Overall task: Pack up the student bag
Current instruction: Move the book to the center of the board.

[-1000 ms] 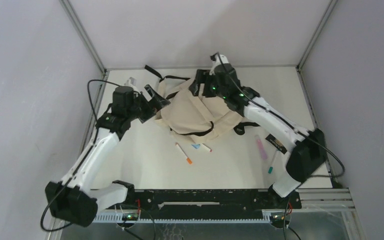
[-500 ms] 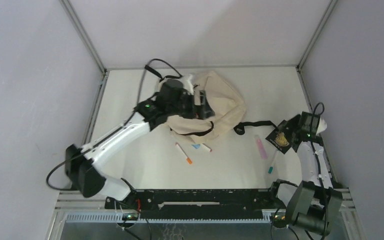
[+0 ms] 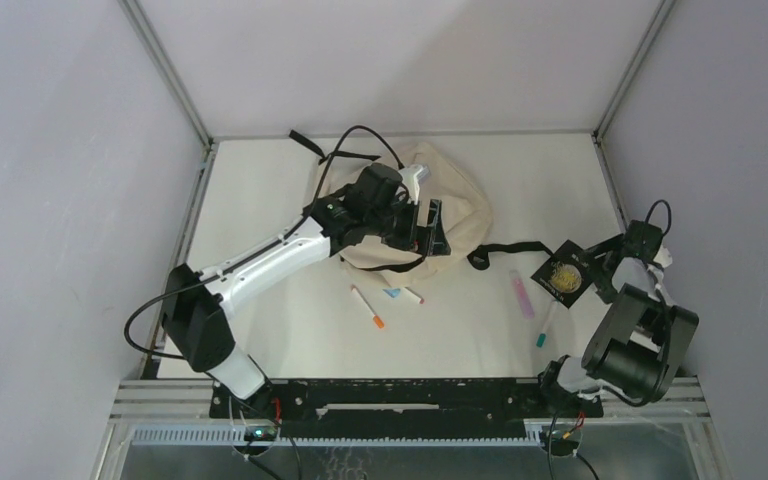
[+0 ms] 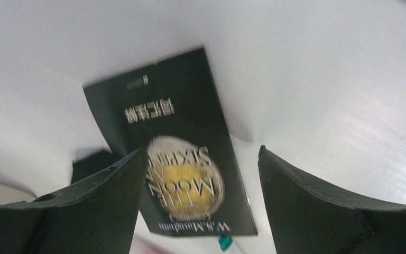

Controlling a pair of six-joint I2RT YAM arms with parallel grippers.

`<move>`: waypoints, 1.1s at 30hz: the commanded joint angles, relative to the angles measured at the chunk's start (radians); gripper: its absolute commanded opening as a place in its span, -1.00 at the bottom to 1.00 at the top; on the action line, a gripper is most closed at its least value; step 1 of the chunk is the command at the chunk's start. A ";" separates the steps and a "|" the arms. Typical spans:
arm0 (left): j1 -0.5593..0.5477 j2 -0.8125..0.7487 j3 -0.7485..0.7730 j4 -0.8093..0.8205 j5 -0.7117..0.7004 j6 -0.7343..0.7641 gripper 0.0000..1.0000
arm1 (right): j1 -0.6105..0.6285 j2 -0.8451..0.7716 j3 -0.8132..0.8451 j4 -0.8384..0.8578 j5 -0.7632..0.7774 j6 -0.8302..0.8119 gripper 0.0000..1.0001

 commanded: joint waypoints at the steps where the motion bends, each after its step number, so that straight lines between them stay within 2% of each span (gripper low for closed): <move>1: 0.002 -0.022 0.067 -0.002 0.029 0.030 0.95 | -0.025 0.083 0.098 0.090 0.066 -0.012 0.66; 8: 0.003 0.008 0.096 -0.044 0.026 0.042 0.93 | 0.017 0.249 0.194 0.075 0.146 -0.026 0.58; 11: 0.002 0.015 0.103 -0.052 0.022 0.040 0.93 | 0.040 0.293 0.210 0.089 0.101 -0.051 0.55; 12: 0.002 0.020 0.107 -0.055 0.019 0.040 0.93 | 0.046 0.302 0.214 0.097 0.075 -0.063 0.45; 18: 0.003 0.066 0.169 -0.125 -0.014 0.048 0.94 | 0.129 0.316 0.276 0.012 0.117 -0.142 0.50; 21: 0.003 0.067 0.174 -0.128 -0.025 0.048 0.94 | 0.151 0.332 0.308 -0.024 0.061 -0.183 0.35; 23: 0.003 0.064 0.172 -0.131 -0.032 0.051 0.94 | 0.171 0.356 0.337 -0.045 -0.010 -0.205 0.33; 27: 0.006 0.047 0.150 -0.132 -0.048 0.054 0.94 | 0.226 0.374 0.378 -0.060 -0.083 -0.225 0.43; 33: 0.014 0.018 0.105 -0.125 -0.056 0.059 0.95 | 0.252 0.228 0.376 -0.117 0.053 -0.208 0.60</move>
